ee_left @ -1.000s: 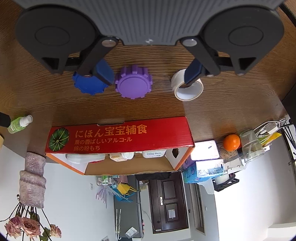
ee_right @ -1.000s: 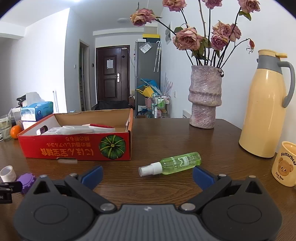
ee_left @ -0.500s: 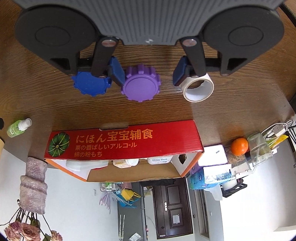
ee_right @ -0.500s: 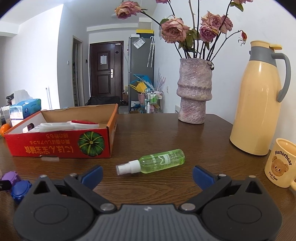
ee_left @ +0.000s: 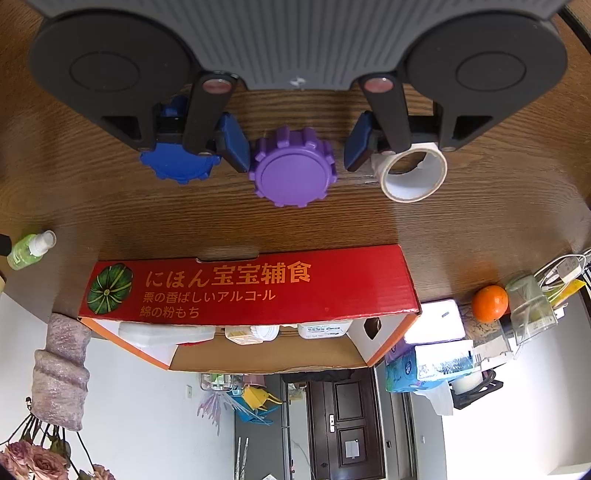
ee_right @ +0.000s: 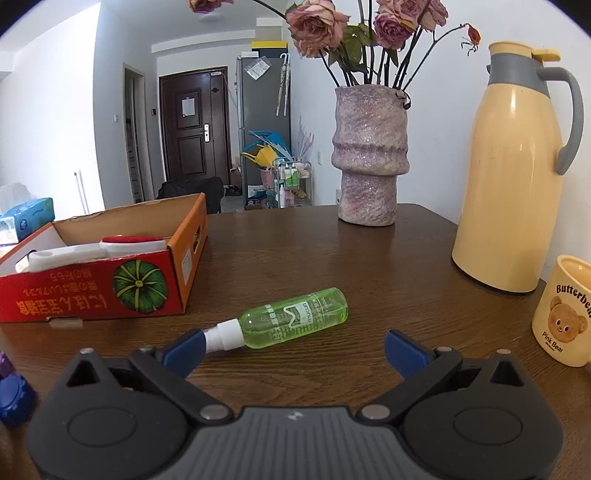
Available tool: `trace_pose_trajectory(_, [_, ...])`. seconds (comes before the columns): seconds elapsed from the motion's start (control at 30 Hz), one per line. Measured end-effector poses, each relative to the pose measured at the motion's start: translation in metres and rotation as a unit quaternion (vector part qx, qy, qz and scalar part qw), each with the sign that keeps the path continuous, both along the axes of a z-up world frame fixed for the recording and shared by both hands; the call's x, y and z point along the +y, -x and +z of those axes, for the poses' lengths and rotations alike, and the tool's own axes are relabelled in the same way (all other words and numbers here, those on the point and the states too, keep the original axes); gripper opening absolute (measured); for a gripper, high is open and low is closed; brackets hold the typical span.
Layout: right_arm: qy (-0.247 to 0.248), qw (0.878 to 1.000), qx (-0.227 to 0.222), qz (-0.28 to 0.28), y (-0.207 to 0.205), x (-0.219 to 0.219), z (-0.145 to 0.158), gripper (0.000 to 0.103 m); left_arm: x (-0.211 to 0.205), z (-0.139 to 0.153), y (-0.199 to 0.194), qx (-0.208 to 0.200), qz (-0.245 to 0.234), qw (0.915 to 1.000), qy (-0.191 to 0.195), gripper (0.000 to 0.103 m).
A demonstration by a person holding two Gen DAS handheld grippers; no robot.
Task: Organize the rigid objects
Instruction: 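Grasp the purple cap with the left tool while the right grasps the green spray bottle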
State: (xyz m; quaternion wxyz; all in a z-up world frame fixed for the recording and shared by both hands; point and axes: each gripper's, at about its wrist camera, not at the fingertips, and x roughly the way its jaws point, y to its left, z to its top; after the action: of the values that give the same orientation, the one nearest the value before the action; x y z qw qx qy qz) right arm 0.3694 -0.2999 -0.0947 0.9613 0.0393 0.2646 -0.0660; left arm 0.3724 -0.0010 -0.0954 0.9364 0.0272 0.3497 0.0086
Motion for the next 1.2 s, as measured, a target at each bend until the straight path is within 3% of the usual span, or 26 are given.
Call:
trace_pose_trajectory(0.13, [-0.017, 1.000, 0.008, 0.000, -0.013, 0.003, -0.002, 0.103, -0.001, 0.000, -0.002, 0.000, -0.007, 0.9999, 0.009, 0.047])
trace_pose_trajectory(0.6, [-0.076, 0.992, 0.043, -0.086, -0.064, -0.003, -0.012, 0.103, -0.002, 0.000, -0.005, 0.000, -0.009, 0.9999, 0.013, 0.047])
trace_pose_trajectory(0.83, [-0.062, 0.986, 0.086, -0.127, -0.085, 0.001, -0.023, 0.103, -0.001, 0.000, -0.005, 0.000, -0.009, 0.9999, 0.013, 0.047])
trace_pose_trajectory(1.03, [-0.039, 0.988, 0.088, -0.124, -0.086, 0.007, -0.024, 0.090, 0.000, 0.000, -0.005, -0.001, -0.006, 0.9999, 0.014, 0.047])
trace_pose_trajectory(1.2, [-0.027, 0.990, 0.078, -0.112, -0.078, 0.001, -0.023, 0.065, 0.002, 0.000, -0.004, -0.001, -0.004, 0.9999, 0.016, 0.047])
